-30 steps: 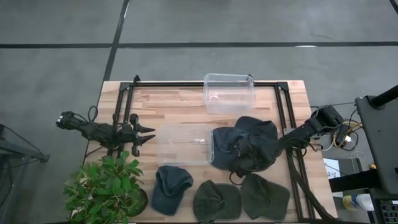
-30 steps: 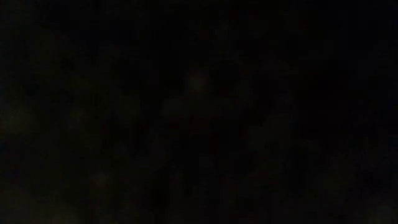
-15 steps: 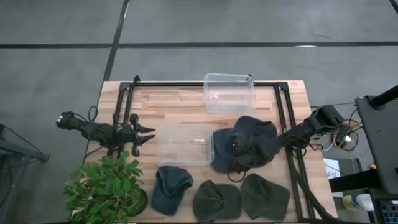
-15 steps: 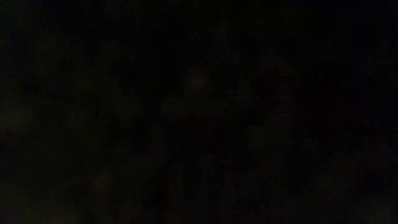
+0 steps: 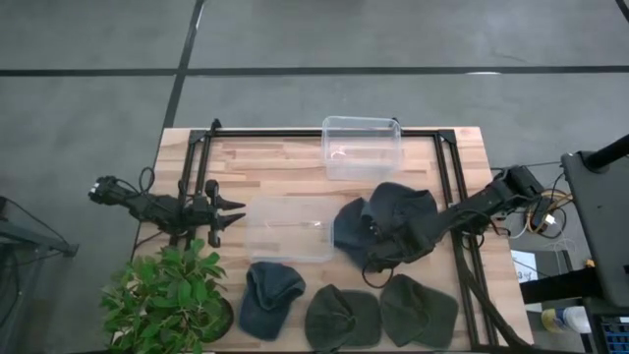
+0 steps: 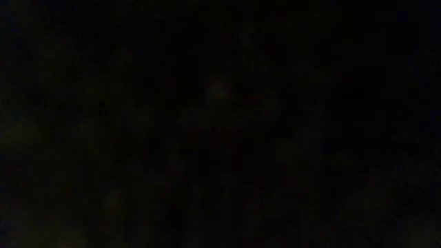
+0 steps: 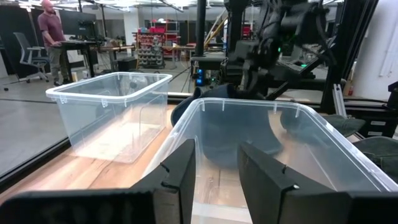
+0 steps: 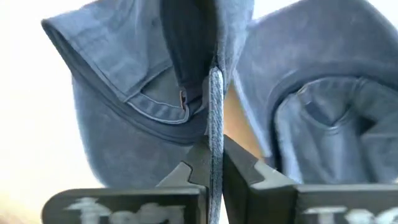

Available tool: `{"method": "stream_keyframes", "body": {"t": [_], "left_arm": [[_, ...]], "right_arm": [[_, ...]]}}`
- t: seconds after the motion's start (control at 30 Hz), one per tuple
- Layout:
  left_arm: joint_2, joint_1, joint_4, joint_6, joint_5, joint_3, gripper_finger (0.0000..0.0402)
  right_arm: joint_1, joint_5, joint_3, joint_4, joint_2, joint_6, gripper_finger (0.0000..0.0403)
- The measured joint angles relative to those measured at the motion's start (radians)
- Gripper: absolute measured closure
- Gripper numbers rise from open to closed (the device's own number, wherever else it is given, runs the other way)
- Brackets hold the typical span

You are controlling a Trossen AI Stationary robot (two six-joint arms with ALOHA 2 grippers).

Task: Pick & Place hat
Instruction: Put the middle blue cap into the top transparent bin

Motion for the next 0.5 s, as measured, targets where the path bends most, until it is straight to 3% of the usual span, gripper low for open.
{"method": "stream_keyframes", "body": {"t": [0.23, 0.5], "left_arm": [[0.000, 0.000, 0.000, 0.000, 0.002, 0.000, 0.0290], [0.000, 0.000, 0.000, 0.000, 0.001, 0.000, 0.0290]], "right_arm": [[0.001, 0.095, 0.229, -0.196, 0.000, -0.125, 0.0391], [-0.002, 0.273, 0.471, -0.356, 0.000, -0.446, 0.0391]]}}
